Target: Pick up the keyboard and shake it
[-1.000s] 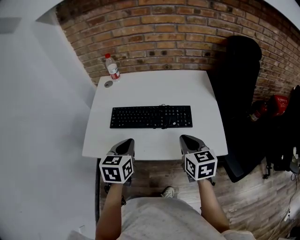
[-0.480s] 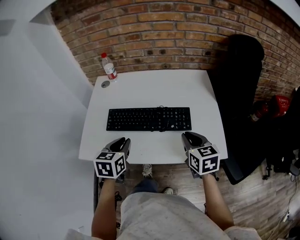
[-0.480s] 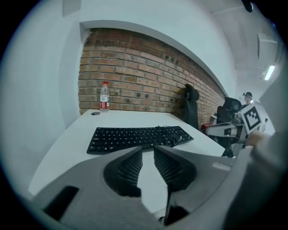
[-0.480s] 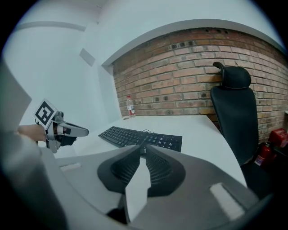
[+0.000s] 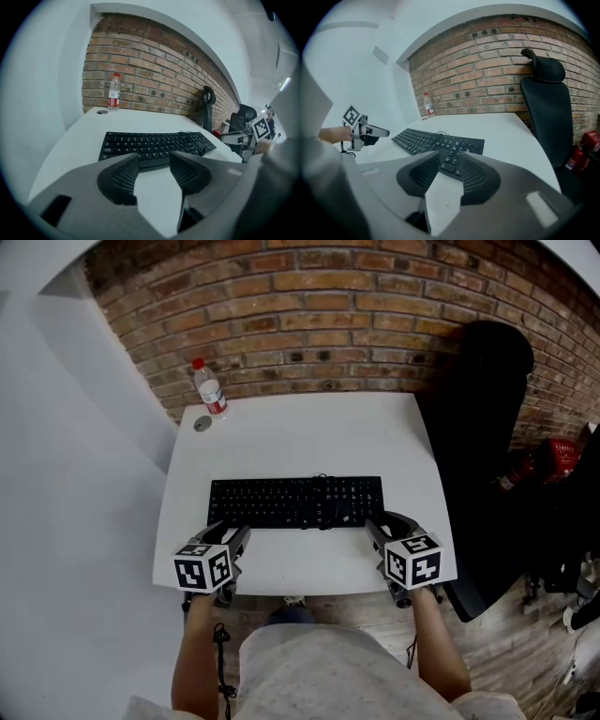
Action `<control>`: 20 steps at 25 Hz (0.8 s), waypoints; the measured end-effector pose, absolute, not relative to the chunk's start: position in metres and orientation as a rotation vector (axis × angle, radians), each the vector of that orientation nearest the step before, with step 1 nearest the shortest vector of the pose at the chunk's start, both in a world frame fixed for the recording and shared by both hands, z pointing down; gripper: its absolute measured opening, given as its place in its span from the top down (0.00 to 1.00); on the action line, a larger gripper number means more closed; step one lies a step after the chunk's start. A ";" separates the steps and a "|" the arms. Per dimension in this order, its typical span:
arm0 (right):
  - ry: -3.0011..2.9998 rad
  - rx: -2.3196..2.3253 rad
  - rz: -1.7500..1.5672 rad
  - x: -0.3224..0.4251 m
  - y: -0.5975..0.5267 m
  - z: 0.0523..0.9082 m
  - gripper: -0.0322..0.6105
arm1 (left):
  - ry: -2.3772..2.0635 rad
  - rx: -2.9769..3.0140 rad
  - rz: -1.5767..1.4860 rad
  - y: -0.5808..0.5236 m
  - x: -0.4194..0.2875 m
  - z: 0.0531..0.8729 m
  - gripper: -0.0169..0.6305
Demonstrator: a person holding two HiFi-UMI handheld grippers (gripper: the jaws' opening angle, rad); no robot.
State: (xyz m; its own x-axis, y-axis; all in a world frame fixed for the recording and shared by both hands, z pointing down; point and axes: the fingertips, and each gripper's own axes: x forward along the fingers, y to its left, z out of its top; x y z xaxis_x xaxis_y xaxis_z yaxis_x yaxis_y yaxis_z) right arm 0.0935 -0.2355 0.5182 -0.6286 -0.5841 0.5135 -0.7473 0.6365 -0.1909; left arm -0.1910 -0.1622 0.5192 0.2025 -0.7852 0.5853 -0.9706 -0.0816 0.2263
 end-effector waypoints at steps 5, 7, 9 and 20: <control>-2.421 1.060 0.577 0.090 -0.260 0.525 0.68 | -1.632 1.875 0.430 -0.183 -0.220 0.525 0.59; -2.404 1.071 0.592 0.090 -0.270 0.528 0.65 | -1.628 1.861 0.432 -0.191 -0.229 0.528 0.55; -2.387 1.083 0.607 0.091 -0.277 0.531 0.63 | -1.616 1.855 0.443 -0.198 -0.236 0.532 0.52; -2.306 1.108 0.756 0.087 -0.309 0.547 0.47 | -1.566 1.807 0.511 -0.227 -0.274 0.550 0.35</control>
